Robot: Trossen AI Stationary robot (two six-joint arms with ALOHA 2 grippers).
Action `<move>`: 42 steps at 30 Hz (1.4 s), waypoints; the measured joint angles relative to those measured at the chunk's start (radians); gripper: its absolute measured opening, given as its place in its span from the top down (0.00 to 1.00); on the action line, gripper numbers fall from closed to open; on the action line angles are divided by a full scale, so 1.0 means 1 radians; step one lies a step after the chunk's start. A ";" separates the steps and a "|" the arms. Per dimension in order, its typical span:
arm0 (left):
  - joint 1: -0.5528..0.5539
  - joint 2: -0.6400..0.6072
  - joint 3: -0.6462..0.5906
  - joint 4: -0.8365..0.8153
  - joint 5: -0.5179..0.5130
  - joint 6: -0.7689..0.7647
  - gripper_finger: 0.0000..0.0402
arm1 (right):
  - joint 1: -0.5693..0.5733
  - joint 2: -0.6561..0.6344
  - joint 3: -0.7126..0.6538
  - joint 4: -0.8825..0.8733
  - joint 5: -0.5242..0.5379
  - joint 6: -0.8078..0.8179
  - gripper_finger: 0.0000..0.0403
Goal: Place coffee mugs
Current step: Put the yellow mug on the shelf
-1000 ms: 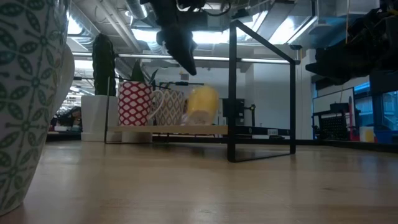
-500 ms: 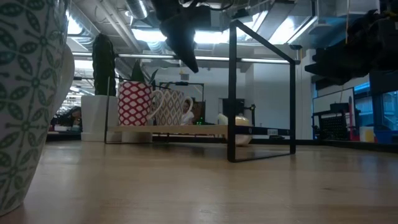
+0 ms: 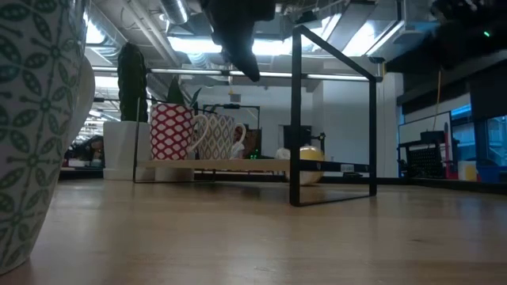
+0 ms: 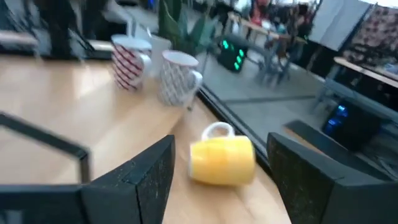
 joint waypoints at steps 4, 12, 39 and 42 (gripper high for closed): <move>-0.019 0.000 0.000 0.024 0.000 -0.053 0.83 | -0.080 0.212 0.174 -0.108 -0.047 0.000 0.40; -0.048 0.000 0.000 0.029 -0.001 -0.126 0.83 | -0.385 0.617 0.443 -0.200 -0.388 -0.103 0.40; -0.109 -0.001 0.000 0.029 -0.001 -0.263 0.83 | -0.875 1.427 0.928 -0.142 -1.061 -0.543 0.40; -0.109 -0.001 0.000 0.029 -0.001 -0.268 0.83 | -0.881 1.459 0.946 -0.163 -1.084 -0.550 0.40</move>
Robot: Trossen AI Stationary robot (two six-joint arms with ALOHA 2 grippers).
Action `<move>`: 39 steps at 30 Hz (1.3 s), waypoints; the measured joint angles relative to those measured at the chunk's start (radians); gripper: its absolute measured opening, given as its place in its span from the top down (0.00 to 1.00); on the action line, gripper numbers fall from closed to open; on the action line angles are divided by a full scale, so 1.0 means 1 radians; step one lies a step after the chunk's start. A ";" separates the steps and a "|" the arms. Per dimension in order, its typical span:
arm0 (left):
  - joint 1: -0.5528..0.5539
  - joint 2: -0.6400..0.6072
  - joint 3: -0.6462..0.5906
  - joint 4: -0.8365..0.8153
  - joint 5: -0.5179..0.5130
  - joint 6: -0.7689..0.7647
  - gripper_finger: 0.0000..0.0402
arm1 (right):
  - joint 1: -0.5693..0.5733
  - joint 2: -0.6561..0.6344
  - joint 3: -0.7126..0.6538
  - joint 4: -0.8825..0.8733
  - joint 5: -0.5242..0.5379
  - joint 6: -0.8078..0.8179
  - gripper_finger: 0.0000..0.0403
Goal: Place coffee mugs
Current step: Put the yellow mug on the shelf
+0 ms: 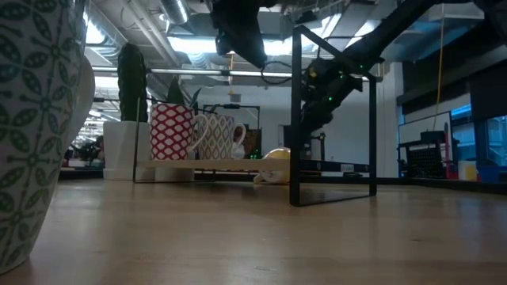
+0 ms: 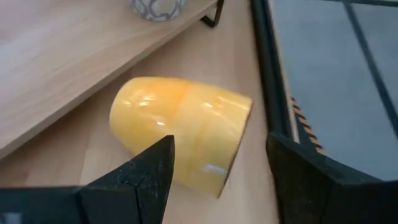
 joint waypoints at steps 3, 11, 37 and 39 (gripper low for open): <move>-0.004 0.000 0.000 0.000 0.000 -0.015 0.83 | 0.001 0.038 0.000 0.000 0.000 -0.003 0.40; -0.004 0.000 0.000 0.000 -0.004 -0.021 0.83 | -0.018 0.072 0.000 0.016 0.001 -0.035 0.40; -0.003 0.000 0.000 0.000 -0.038 -0.020 0.83 | -0.017 0.140 0.000 0.009 -0.078 -0.150 0.85; -0.003 0.000 0.000 0.000 -0.044 -0.020 0.83 | -0.017 0.140 0.000 0.003 -0.078 -0.160 0.92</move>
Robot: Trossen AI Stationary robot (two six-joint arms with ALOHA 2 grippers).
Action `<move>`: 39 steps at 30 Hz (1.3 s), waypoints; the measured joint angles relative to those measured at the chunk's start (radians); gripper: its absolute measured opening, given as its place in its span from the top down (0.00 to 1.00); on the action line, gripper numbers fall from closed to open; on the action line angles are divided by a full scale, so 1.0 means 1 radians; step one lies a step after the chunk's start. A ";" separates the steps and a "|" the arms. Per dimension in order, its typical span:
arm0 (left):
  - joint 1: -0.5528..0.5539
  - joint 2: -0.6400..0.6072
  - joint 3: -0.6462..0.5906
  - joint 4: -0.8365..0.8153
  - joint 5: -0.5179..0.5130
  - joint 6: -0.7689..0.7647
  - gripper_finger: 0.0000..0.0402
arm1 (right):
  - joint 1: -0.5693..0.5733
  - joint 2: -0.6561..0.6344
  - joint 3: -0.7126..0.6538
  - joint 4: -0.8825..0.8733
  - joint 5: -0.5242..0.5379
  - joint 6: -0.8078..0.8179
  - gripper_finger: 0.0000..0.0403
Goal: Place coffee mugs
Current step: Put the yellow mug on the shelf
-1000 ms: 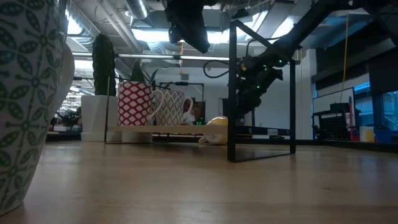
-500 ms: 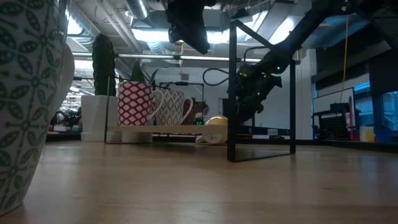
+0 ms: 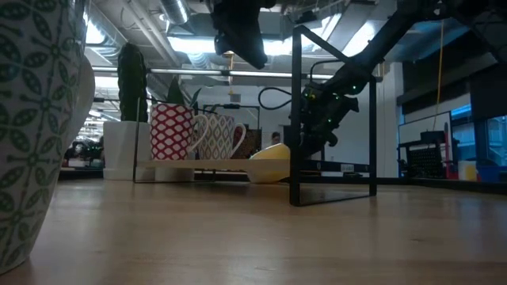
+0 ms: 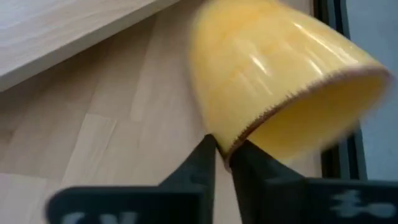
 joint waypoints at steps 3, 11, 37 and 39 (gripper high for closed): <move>0.000 0.000 0.000 0.000 -0.021 0.000 0.83 | 0.001 0.000 0.000 -0.004 0.002 0.000 0.98; 0.000 0.000 0.000 0.000 -0.042 0.000 0.83 | -0.001 0.000 0.000 -0.025 0.000 -0.002 0.98; 0.000 0.000 0.000 0.000 -0.042 0.000 0.83 | 0.050 -0.141 -0.002 -0.393 0.386 -0.096 1.00; 0.000 0.000 0.000 0.000 -0.042 0.000 0.83 | 0.083 -0.146 -0.001 -0.413 0.458 -0.124 1.00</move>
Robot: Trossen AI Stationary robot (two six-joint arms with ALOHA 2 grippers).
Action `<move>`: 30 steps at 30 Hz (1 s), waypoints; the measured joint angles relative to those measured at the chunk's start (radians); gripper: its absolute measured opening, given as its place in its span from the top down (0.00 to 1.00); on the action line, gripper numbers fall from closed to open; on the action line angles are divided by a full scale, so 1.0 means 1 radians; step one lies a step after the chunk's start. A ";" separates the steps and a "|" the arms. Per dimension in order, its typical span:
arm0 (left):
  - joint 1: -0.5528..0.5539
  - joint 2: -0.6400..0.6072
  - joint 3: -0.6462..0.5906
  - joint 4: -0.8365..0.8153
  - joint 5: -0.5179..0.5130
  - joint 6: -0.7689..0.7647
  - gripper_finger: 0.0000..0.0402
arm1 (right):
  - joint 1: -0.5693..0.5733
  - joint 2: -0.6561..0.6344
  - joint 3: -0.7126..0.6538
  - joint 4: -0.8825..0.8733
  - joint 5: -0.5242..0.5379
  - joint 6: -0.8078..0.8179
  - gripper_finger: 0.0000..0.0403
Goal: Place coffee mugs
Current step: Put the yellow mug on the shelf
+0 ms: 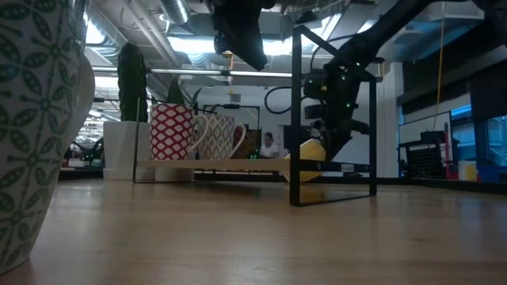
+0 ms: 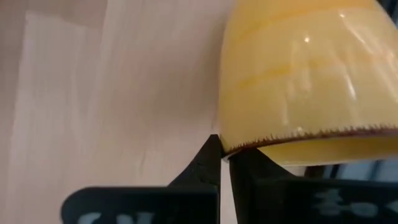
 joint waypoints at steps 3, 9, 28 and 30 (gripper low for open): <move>0.000 0.000 0.000 0.000 0.000 0.000 0.83 | 0.053 0.000 0.002 -0.023 0.095 -0.031 1.00; 0.000 0.000 0.000 0.000 0.000 0.000 0.83 | 0.148 0.000 0.018 -0.067 0.261 -0.063 1.00; 0.000 0.000 0.000 0.000 0.000 0.000 0.83 | 0.280 0.002 0.172 -0.293 0.528 -0.229 1.00; 0.000 0.000 0.000 0.000 0.000 0.002 0.83 | 0.287 0.002 0.172 -0.291 0.536 -0.243 1.00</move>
